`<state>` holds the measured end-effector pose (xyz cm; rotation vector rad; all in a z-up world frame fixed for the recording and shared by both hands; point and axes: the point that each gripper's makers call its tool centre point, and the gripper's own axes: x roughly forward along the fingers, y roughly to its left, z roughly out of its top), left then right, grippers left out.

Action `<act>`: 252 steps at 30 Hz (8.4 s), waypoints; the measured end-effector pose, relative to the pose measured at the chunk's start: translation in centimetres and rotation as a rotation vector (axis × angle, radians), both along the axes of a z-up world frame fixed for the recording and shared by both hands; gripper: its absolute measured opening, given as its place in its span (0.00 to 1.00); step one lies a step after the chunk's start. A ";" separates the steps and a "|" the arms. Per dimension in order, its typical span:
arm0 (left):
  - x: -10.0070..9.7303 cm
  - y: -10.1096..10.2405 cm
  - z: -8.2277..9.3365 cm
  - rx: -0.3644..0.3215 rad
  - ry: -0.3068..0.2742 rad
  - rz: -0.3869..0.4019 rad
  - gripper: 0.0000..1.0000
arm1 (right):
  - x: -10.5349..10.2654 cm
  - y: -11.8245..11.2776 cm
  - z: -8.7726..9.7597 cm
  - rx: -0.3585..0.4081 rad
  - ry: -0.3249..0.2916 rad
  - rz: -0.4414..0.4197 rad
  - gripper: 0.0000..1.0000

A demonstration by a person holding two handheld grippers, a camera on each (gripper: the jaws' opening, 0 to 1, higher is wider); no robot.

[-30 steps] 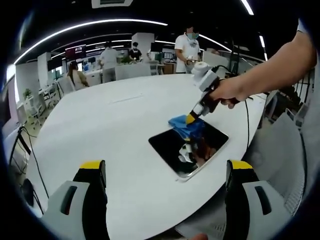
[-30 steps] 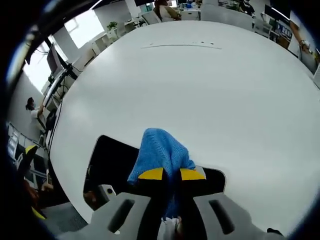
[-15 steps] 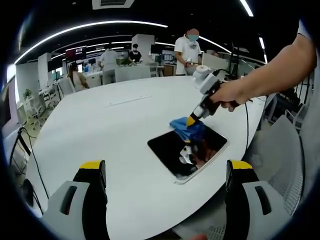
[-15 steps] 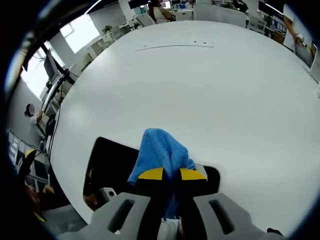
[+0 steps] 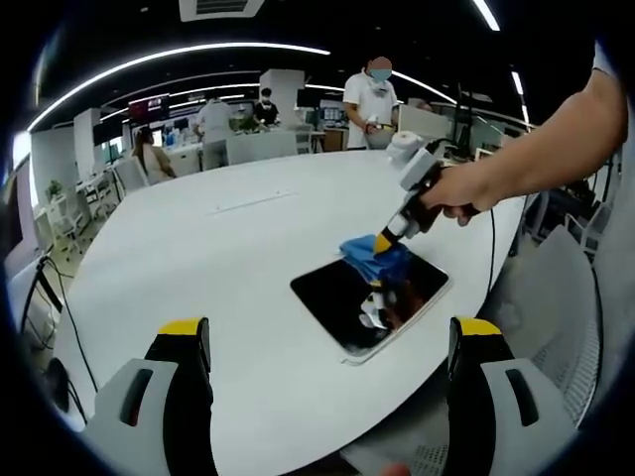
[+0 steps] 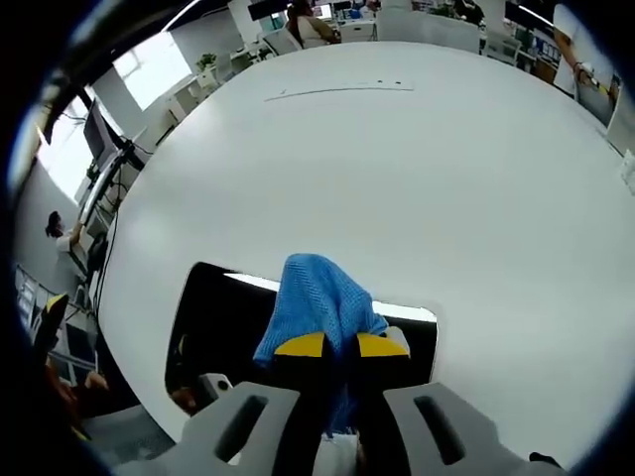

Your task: Wipe the mirror surface with the cleaning cloth until all visible marks leave the cleaned area.

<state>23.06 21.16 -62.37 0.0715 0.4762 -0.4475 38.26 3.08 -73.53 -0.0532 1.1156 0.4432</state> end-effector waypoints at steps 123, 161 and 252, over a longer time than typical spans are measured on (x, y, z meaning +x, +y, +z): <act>1.6 -1.7 -4.9 0.004 0.035 0.076 0.99 | -9.7 -6.0 0.1 0.048 0.038 -0.029 0.05; 1.6 -1.7 -5.0 -0.011 0.045 0.082 0.99 | -5.6 -5.7 0.0 0.018 0.008 -0.038 0.04; 1.8 -1.3 -5.2 -0.043 0.052 0.110 0.99 | 3.3 -7.1 6.4 0.137 -0.174 -0.074 0.05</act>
